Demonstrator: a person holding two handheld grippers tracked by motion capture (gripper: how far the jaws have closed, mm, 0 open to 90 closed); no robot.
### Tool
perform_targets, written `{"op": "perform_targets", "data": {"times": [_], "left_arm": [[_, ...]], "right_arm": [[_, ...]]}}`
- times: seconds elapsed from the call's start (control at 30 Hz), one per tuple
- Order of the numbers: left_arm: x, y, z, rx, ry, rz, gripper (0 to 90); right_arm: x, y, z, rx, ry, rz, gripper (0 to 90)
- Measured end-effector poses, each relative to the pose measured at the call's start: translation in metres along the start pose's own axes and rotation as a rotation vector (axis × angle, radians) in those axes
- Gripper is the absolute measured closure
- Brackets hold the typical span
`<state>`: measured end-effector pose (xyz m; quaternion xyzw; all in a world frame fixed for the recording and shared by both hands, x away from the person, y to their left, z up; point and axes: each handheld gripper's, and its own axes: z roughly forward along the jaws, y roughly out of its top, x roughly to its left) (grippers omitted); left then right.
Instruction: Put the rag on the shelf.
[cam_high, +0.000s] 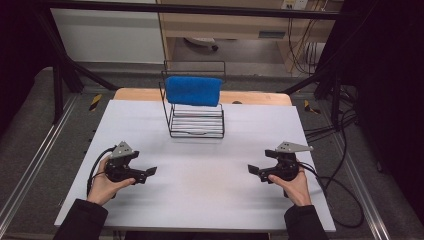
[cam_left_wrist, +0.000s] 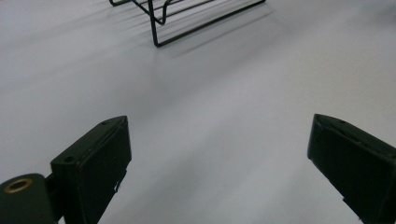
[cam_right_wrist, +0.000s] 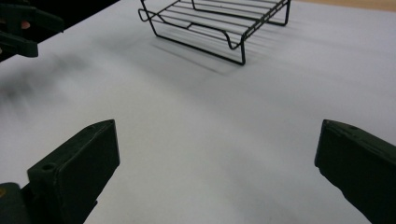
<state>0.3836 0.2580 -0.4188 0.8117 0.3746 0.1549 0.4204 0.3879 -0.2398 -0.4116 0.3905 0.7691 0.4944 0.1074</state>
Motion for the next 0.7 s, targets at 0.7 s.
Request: {"op": "perform_targets", "data": {"times": [0.7], "left_arm": [[0.004,-0.033,0.002,0.030,-0.007,0.003,6.6]], "right_arm": [[-0.012,-0.043,-0.014,0.046,-0.033,0.033,0.6]]}}
